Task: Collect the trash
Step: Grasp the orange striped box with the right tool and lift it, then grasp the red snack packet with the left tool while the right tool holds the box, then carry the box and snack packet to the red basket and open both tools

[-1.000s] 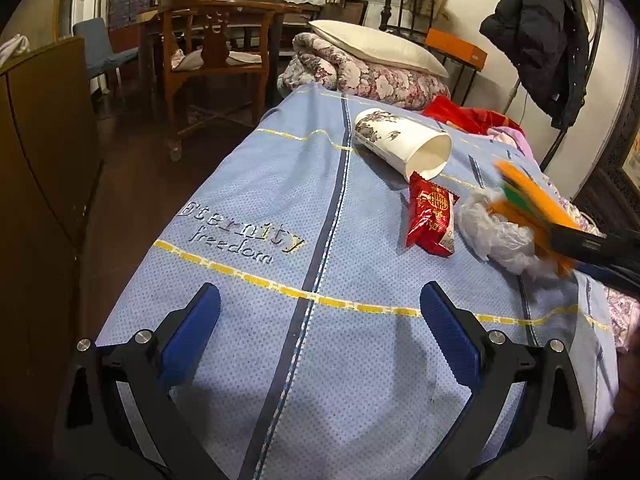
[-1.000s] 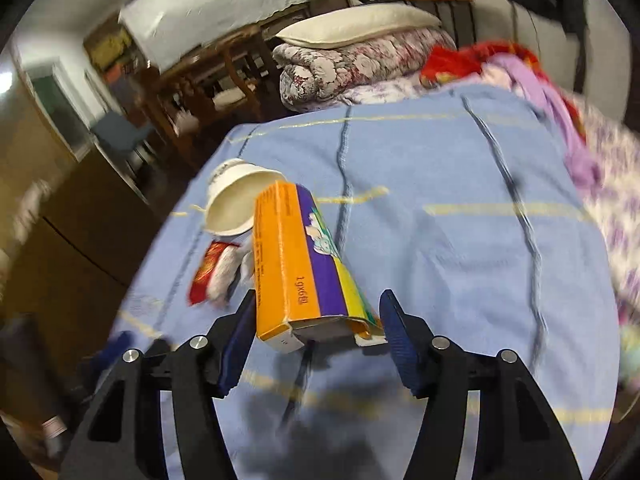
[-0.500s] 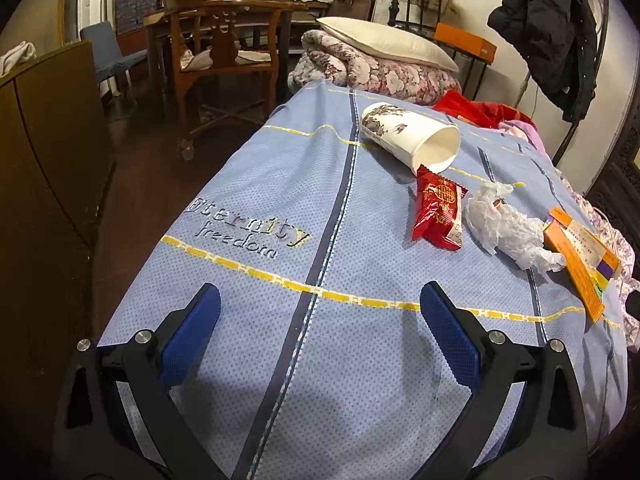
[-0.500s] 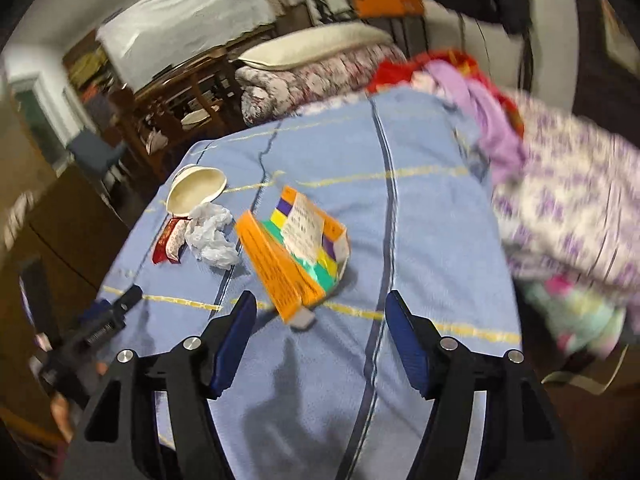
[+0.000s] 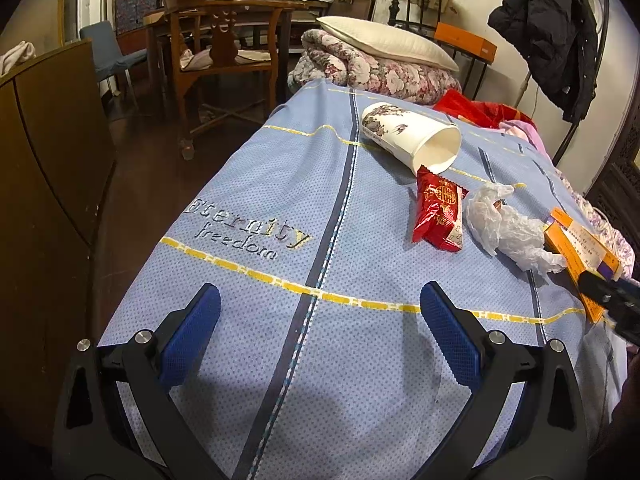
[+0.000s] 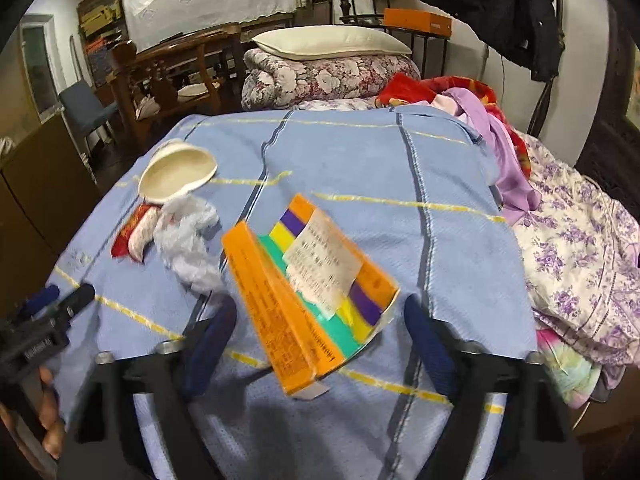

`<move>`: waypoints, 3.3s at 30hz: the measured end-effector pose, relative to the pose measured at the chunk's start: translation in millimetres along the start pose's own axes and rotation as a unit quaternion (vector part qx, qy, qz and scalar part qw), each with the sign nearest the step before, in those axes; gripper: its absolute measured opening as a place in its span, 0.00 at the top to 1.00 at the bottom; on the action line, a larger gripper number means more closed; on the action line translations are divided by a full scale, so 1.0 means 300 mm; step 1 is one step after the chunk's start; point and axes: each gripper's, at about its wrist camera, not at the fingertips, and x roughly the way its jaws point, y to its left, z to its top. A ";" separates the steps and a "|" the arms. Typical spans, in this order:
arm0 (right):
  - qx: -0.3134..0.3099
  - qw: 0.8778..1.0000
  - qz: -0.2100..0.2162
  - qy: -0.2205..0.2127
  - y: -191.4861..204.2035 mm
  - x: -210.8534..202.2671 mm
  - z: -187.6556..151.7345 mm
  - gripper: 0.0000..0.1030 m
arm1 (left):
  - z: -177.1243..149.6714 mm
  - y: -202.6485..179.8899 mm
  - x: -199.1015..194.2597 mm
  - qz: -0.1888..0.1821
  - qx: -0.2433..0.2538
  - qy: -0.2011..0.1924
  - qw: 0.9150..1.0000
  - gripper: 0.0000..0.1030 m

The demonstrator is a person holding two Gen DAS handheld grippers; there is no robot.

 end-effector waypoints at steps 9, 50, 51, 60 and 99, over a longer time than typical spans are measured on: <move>0.070 0.995 0.044 -0.057 -0.071 -0.157 -0.166 0.93 | 0.015 -0.006 -0.009 -0.036 -0.001 0.005 0.999 0.07; 0.115 0.988 0.068 -0.078 -0.097 -0.109 -0.259 0.92 | -0.026 -0.135 -0.120 -0.154 0.074 -0.019 0.985 0.67; 0.116 0.988 0.066 -0.079 -0.094 -0.115 -0.259 0.92 | -0.041 -0.135 -0.130 -0.157 0.075 -0.017 0.985 0.67; 0.101 0.987 0.081 -0.097 -0.030 -0.282 -0.211 0.95 | -0.127 -0.123 -0.283 -0.176 0.078 -0.015 0.981 0.67; 0.234 0.968 -0.042 -0.076 -0.811 -0.703 -0.753 0.94 | -0.388 -0.923 -0.636 -0.306 0.294 0.018 0.905 0.67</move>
